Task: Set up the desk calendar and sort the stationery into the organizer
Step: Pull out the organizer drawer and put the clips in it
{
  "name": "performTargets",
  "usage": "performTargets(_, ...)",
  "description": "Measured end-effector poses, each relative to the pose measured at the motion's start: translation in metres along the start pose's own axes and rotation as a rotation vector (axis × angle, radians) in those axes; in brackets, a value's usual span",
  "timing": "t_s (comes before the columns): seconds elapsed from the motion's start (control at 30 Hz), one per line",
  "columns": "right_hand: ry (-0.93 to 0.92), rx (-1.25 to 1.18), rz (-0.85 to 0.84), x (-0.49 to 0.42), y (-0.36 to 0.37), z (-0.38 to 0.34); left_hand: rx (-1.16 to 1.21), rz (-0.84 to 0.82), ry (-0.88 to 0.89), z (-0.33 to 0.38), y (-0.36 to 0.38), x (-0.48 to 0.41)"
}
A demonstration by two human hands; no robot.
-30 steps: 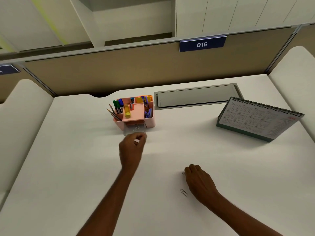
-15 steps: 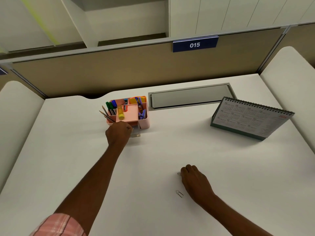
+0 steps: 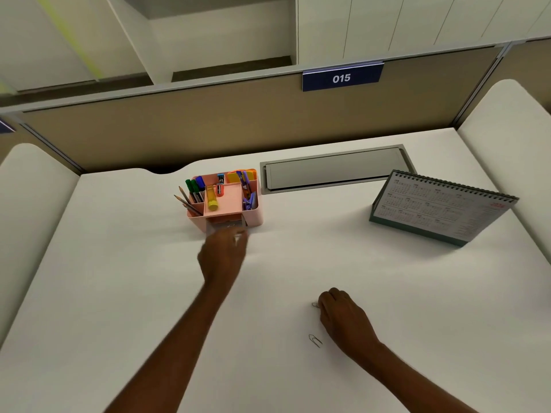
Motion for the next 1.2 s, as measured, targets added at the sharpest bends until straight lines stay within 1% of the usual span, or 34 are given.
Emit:
performTargets(0.03, 0.013, -0.038, -0.001, 0.000, -0.003, 0.000, 0.072, -0.066, 0.038, 0.003, 0.009, 0.017)
performTargets(0.1, 0.007, -0.128, -0.006, -0.002, -0.010, -0.003, 0.213, -0.272, 0.103, 0.006, 0.032, 0.052)
performTargets(0.2, -0.005, -0.243, 0.030, -0.002, -0.021, -0.009, 0.287, -0.596, 0.129, 0.010, 0.064, 0.100)
performTargets(0.23, -0.019, -0.271, 0.038, -0.002, -0.024, -0.010, 0.283, -0.667, 0.133, 0.011, 0.071, 0.113)
performTargets(0.27, -0.030, -0.299, 0.043, 0.000, -0.026, -0.012, 0.278, -0.701, 0.134, 0.013, 0.076, 0.123)
performTargets(0.3, -0.038, -0.320, 0.047, 0.001, -0.027, -0.014, 0.282, -0.701, 0.134, 0.013, 0.079, 0.129)
performTargets(0.43, -0.056, -0.330, 0.071, 0.004, -0.031, -0.020, 0.344, -0.631, 0.137, 0.012, 0.084, 0.135)
performTargets(0.57, -0.054, -0.309, 0.081, 0.005, -0.031, -0.019, 0.337, -0.567, 0.138, 0.009, 0.078, 0.129)
performTargets(0.63, -0.100, -0.229, 0.036, 0.010, -0.024, -0.023, 0.351, -0.495, 0.142, 0.007, 0.069, 0.120)
performTargets(0.7, -0.163, -0.082, -0.051, 0.019, -0.013, -0.029, 0.392, -0.403, 0.145, 0.005, 0.056, 0.105)
performTargets(0.77, -0.221, 0.066, -0.088, 0.032, -0.005, -0.037, 0.430, -0.294, 0.134, 0.003, 0.039, 0.088)
performTargets(0.87, -0.209, 0.211, -0.129, 0.049, 0.010, -0.046, 0.460, -0.112, 0.121, -0.003, 0.007, 0.059)
performTargets(0.93, -0.200, 0.258, -0.156, 0.053, 0.018, -0.049, 0.439, -0.005, 0.101, -0.011, -0.011, 0.041)
performTargets(1.03, -0.182, 0.268, -0.198, 0.055, 0.020, -0.056, 0.359, 0.121, 0.047, -0.023, -0.031, 0.017)
performTargets(1.1, -0.173, 0.261, -0.210, 0.056, 0.017, -0.062, 0.315, 0.162, 0.010, -0.028, -0.037, 0.005)
performTargets(1.2, -0.163, 0.262, -0.207, 0.056, 0.017, -0.067, 0.236, 0.171, -0.033, -0.034, -0.035, -0.014)
Point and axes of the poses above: each hand's wrist, its own x-axis away from the middle knuckle, its own y-axis out of the palm, z = x × y, the point moved 7 cm from there along -x, towards the middle knuckle, and after that the axes turned 9 degrees about x, right-handed, at the moved point
